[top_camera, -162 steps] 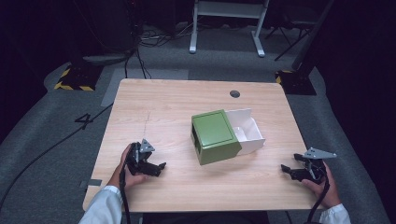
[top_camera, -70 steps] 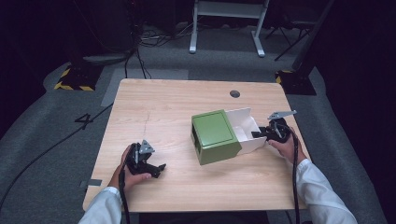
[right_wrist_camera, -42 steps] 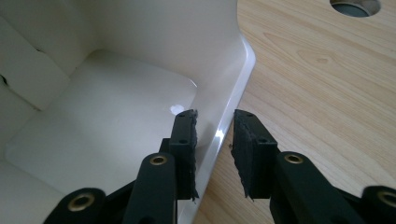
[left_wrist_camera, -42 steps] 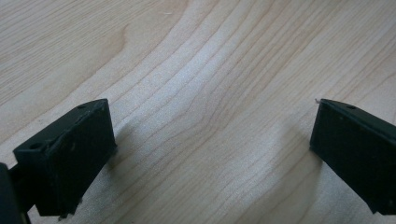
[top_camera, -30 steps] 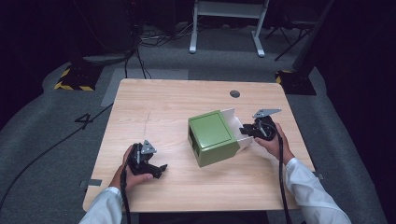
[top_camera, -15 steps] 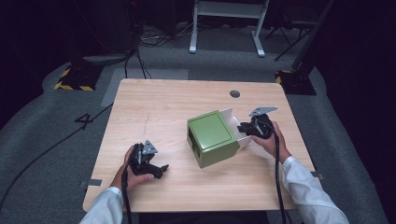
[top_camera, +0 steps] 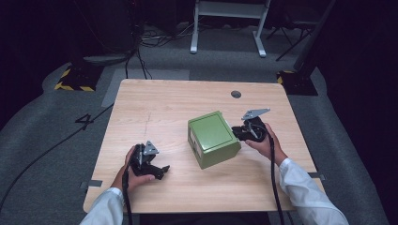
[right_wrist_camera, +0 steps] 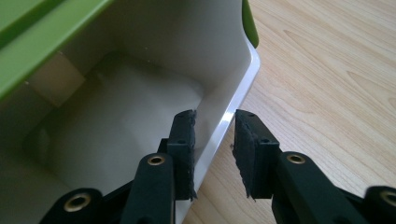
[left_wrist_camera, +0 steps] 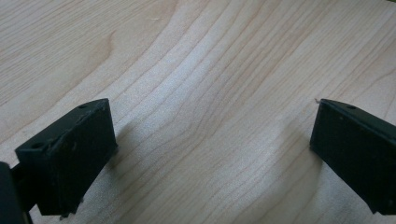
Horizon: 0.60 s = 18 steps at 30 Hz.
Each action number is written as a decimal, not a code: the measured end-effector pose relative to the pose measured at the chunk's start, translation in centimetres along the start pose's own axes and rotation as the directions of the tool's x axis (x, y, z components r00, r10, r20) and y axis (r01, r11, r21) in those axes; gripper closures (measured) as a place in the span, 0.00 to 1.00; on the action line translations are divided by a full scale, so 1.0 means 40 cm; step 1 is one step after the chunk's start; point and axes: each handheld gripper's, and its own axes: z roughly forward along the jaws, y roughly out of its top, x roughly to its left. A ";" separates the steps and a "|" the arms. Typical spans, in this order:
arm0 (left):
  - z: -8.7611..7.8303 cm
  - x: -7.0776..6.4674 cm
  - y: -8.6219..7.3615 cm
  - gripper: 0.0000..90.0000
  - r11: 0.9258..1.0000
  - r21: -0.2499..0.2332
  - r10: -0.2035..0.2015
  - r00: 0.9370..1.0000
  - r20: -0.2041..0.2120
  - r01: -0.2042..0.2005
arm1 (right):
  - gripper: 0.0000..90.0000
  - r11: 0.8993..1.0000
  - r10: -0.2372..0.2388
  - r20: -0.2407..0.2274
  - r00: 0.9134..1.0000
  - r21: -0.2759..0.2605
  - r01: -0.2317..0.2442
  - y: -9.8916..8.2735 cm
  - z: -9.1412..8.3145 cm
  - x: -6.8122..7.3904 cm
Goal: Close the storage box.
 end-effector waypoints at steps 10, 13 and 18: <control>0.000 0.000 0.001 0.00 1.000 0.001 0.004 1.000 0.002 -0.004 | 0.74 1.000 -0.008 -0.005 1.000 0.005 0.008 -0.001 0.003 0.001; 0.000 0.000 0.001 0.00 1.000 0.001 0.004 1.000 0.002 -0.004 | 0.72 1.000 -0.014 -0.009 1.000 0.010 0.014 -0.002 0.005 0.000; 0.000 0.000 0.001 0.00 1.000 0.001 0.002 1.000 0.002 -0.002 | 0.62 0.999 -0.045 0.018 0.999 0.029 0.044 -0.002 0.008 0.005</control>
